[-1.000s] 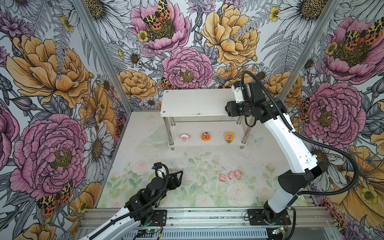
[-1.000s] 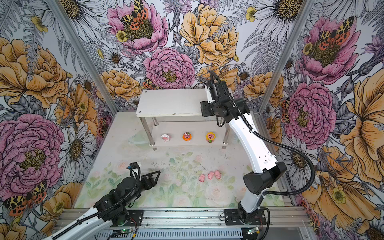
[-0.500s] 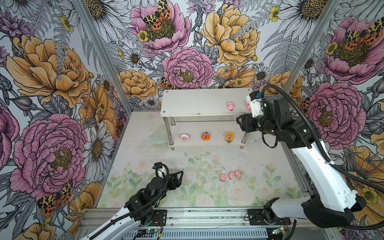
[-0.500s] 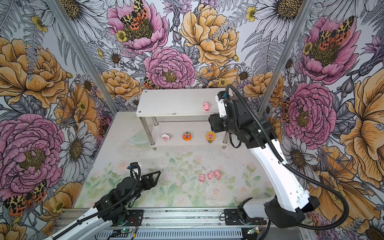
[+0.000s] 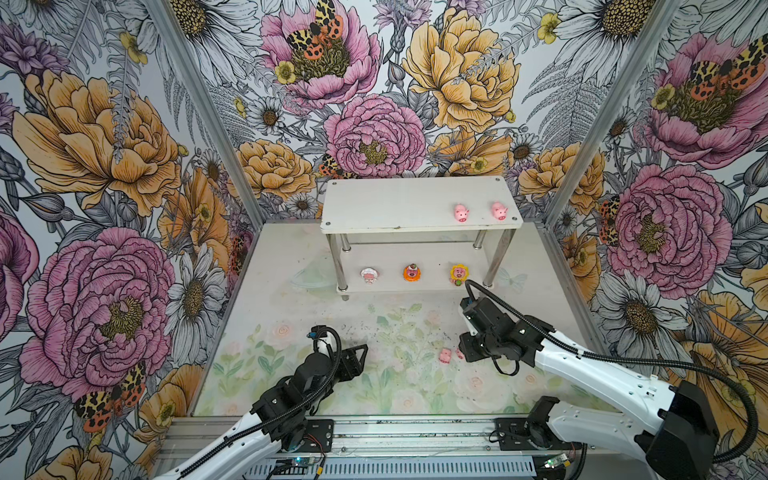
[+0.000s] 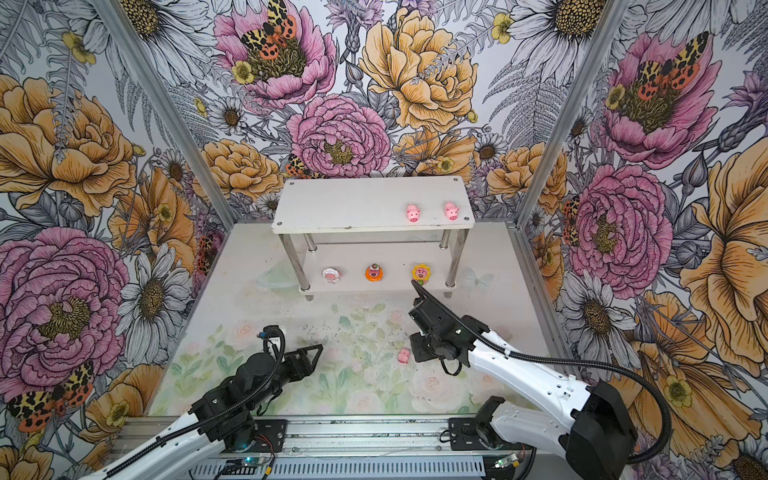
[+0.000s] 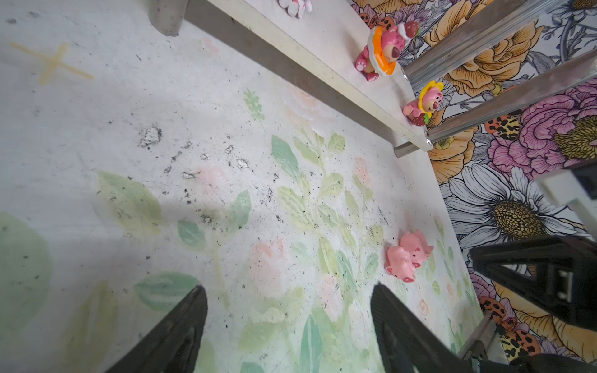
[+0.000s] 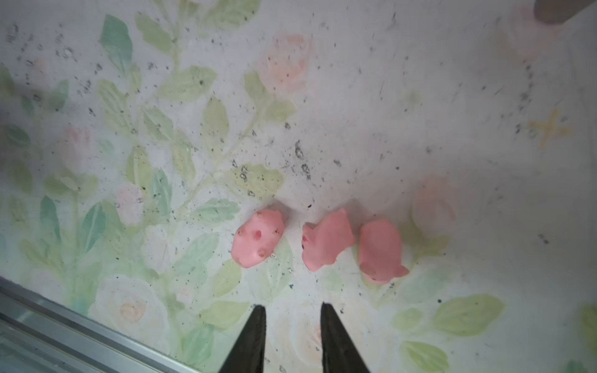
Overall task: Place and organize the plastic toys onto the shelf
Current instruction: 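Raise the right gripper off the shelf and lower it toward the pigs, then grasp another pink pig on the table with the right gripper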
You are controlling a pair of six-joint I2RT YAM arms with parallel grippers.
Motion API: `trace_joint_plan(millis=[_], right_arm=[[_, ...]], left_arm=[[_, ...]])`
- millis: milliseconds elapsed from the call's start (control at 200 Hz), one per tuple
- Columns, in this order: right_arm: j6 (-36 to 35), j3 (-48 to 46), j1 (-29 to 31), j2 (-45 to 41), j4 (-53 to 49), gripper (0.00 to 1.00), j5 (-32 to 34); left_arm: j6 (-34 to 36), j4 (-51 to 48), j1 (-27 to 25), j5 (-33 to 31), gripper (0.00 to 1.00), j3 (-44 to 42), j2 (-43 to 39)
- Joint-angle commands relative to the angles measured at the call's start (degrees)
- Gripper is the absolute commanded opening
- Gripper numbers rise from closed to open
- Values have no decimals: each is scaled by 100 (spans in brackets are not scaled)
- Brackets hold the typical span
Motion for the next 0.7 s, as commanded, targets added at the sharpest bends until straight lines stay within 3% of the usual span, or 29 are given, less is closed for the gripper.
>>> trace_joint_plan(millis=[0, 100, 415, 696], right_arm=[[539, -148, 124, 118, 901, 10, 58], [720, -386, 187, 309, 1106, 2, 50], [773, -517, 405, 1157, 1531, 1, 103], [623, 518, 820, 2073, 1963, 3, -113]], left_arm=[[1, 31, 25, 182, 81, -95, 28], [-11, 28, 25, 147, 82, -94, 25], [28, 126, 32, 44, 82, -71, 124], [54, 145, 41, 0, 82, -67, 200]])
